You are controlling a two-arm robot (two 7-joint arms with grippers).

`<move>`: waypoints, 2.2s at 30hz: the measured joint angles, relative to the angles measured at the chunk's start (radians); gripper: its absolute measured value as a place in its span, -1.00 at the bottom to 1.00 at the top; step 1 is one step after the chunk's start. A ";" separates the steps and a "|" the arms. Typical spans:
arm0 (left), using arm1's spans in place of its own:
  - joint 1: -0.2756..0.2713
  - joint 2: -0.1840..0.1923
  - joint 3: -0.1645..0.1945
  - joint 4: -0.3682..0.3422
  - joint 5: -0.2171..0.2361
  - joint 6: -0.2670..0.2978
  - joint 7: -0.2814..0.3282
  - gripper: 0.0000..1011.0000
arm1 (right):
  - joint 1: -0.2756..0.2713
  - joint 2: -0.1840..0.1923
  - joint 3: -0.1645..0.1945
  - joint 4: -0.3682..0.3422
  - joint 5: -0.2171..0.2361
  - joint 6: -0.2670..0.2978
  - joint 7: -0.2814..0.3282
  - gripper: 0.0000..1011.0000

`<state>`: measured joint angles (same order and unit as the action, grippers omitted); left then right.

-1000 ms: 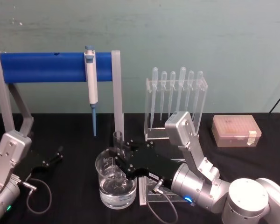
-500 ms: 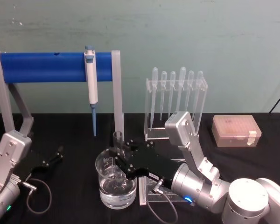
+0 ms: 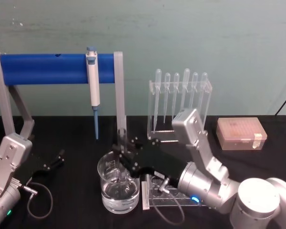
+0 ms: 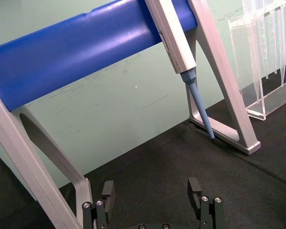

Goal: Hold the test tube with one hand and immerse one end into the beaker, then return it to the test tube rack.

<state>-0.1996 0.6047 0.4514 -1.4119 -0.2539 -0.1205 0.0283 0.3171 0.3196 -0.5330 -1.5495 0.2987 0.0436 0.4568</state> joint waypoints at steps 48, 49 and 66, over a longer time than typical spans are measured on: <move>0.000 0.000 0.000 0.000 0.000 0.000 0.000 0.98 | -0.115 0.156 0.192 -0.228 0.102 0.119 -0.124 -0.55; 0.000 0.000 0.000 0.000 0.000 0.000 0.000 0.98 | -0.112 0.150 0.191 -0.217 0.100 0.118 -0.124 -0.55; 0.000 0.000 0.000 0.000 0.000 0.000 0.000 0.98 | -0.081 0.104 0.177 -0.140 0.069 0.109 -0.120 -0.55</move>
<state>-0.1995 0.6047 0.4514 -1.4120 -0.2539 -0.1205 0.0283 0.2360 0.4234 -0.3559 -1.6893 0.3680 0.1530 0.3364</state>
